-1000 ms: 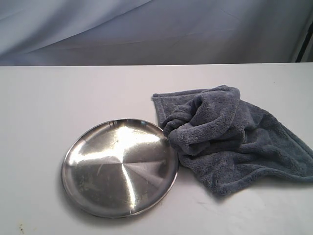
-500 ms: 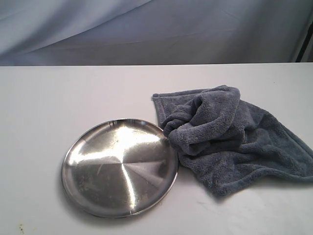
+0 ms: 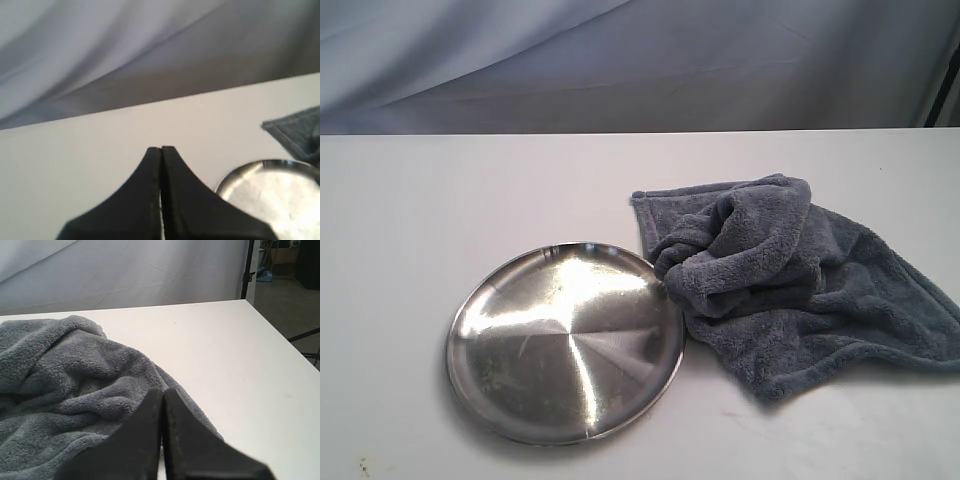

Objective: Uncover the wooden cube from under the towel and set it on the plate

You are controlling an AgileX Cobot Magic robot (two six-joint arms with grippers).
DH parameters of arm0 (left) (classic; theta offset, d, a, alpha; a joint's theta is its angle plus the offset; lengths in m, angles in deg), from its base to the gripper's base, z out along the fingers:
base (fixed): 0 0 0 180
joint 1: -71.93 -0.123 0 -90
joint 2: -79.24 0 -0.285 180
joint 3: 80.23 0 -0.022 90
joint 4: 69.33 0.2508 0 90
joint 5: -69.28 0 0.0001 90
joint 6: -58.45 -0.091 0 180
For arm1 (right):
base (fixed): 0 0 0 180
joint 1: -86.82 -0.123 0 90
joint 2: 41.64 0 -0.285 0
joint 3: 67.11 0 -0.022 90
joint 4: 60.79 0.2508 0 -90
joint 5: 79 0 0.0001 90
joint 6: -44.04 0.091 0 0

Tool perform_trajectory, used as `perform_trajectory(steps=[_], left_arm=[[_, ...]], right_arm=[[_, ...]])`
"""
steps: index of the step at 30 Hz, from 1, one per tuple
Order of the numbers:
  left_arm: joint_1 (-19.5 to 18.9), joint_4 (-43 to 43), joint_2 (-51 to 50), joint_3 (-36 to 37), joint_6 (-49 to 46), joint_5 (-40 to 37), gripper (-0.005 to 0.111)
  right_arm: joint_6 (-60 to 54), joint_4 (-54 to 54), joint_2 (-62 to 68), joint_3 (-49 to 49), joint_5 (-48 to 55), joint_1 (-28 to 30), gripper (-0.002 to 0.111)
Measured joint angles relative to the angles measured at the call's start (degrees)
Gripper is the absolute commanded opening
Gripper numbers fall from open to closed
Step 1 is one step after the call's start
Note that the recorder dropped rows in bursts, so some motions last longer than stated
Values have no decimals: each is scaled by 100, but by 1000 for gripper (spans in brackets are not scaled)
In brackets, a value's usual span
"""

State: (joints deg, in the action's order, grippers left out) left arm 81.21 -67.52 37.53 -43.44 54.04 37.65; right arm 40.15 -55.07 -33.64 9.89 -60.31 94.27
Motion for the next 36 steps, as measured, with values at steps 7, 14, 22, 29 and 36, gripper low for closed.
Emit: perform_trajectory(steps=[7, 14, 22, 29, 36], left_arm=[[892, 11, -1168, -524, -276, -564, 0], [1819, 11, -2474, -1100, -307, -1035, 0], [2935, 11, -3827, -2053, -307, -1606, 0], [3813, 26, -4865, -2806, -312, -1797, 0], [4528, 26, -5852, -3572, -312, -1806, 0]], right_arm=[[0, 0, 0, 0, 0, 0, 0], [0, 0, 0, 0, 0, 0, 0], [0, 0, 0, 0, 0, 0, 0], [0, 0, 0, 0, 0, 0, 0], [0, 0, 0, 0, 0, 0, 0]])
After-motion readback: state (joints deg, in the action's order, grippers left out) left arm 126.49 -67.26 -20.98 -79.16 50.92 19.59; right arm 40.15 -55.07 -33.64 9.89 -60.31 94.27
